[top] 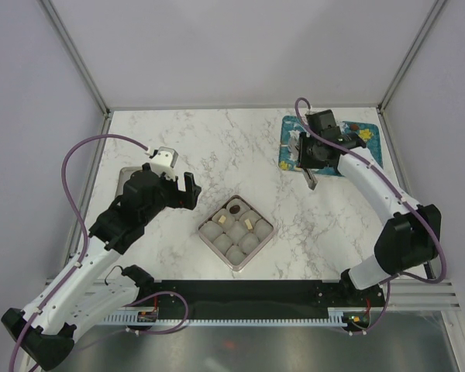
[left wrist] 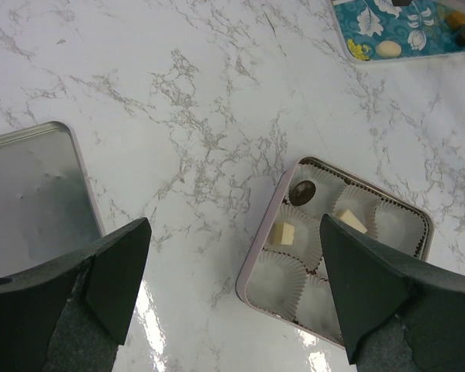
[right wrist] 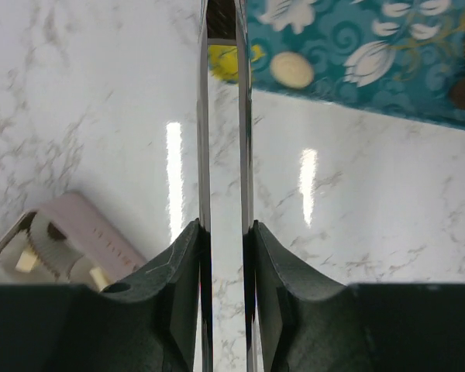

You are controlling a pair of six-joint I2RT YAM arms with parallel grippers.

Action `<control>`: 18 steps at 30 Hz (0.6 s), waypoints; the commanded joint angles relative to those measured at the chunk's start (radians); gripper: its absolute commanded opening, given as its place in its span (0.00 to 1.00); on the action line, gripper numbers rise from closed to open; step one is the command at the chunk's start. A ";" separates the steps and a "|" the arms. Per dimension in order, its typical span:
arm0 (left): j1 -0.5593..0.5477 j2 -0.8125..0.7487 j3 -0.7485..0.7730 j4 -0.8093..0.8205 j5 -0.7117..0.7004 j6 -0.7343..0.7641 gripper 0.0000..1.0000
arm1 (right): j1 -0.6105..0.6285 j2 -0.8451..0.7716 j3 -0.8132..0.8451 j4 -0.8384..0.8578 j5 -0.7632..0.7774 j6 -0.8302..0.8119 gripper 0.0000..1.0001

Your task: Pack the chocolate

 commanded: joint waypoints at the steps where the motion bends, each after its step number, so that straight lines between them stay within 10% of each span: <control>1: 0.000 -0.006 0.018 0.020 -0.019 0.002 0.98 | 0.106 -0.098 -0.032 -0.055 -0.056 -0.025 0.34; 18: 0.000 -0.006 0.018 0.021 -0.025 -0.002 0.98 | 0.534 -0.430 -0.293 -0.179 -0.281 0.063 0.33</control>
